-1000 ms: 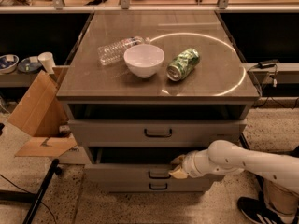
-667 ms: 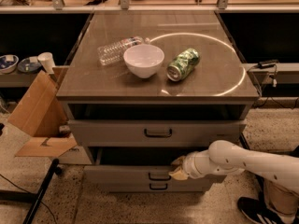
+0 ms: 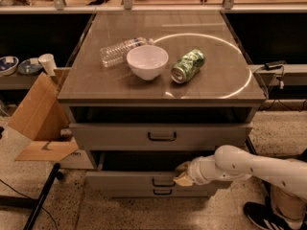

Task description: Open middle drawer

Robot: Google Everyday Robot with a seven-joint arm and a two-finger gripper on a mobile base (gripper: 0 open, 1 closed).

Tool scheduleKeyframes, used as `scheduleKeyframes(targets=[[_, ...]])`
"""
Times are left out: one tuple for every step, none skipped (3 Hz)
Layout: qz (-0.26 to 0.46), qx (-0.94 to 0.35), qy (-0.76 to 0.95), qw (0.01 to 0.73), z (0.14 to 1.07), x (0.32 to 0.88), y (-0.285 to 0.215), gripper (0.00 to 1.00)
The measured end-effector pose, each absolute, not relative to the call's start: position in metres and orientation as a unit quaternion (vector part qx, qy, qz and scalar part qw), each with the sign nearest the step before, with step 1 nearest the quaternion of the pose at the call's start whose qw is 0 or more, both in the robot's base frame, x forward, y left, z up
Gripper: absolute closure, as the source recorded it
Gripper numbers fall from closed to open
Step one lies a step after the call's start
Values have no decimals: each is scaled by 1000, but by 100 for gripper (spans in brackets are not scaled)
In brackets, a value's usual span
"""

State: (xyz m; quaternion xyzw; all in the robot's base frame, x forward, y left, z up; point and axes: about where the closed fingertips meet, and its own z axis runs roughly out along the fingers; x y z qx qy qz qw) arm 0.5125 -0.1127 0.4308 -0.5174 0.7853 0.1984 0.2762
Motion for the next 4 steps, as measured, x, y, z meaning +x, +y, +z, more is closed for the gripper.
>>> scheduleKeyframes(targets=[[201, -516, 786, 275, 428, 505, -113, 100], [201, -516, 786, 275, 431, 505, -113, 100], [204, -513, 787, 274, 428, 498, -113, 85], [204, -513, 787, 274, 430, 498, -113, 61]])
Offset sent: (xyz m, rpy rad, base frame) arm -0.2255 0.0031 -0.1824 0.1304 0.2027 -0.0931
